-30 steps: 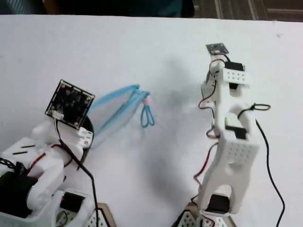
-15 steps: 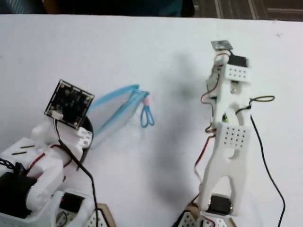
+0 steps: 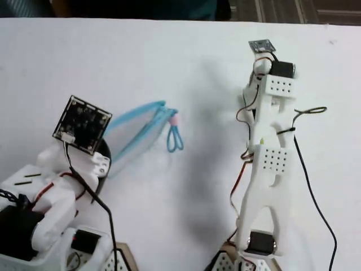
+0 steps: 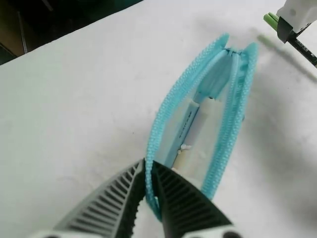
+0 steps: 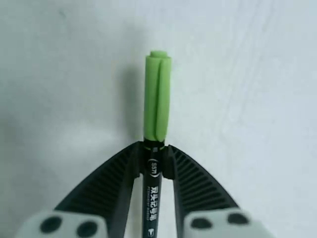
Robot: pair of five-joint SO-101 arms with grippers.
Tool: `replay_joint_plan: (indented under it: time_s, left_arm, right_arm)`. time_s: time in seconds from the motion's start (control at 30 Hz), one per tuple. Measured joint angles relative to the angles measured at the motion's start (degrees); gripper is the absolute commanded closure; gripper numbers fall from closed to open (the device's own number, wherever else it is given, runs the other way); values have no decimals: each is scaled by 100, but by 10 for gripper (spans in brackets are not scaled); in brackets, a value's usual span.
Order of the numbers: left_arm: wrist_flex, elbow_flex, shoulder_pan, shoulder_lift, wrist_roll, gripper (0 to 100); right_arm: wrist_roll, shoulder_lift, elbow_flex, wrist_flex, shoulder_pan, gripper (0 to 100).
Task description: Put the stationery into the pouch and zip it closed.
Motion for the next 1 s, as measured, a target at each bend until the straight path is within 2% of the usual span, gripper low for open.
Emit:
replay_joint_plan:
  time_s: [0.2, 0.4, 0.6, 0.73, 0.87, 1.0]
  left_arm:
    - [0, 0, 0, 0, 0, 976]
    - [0, 0, 0, 0, 0, 976]
    - [0, 0, 0, 0, 0, 976]
    - [0, 0, 0, 0, 0, 976]
    - [0, 0, 0, 0, 0, 976]
    - [0, 0, 0, 0, 0, 976]
  right_arm:
    - [-360, -1565, 1231, 18, -26, 982]
    - [-712, -3807, 4141, 18, -141, 981]
    - [-756, -6004, 6980, -211, -404, 981]
    - [-756, -7385, 8730, -870, -607, 981]
    - [-800, -8765, 10593, -2084, -1064, 981]
    - [-1407, -10163, 12308, -3622, -1600, 981]
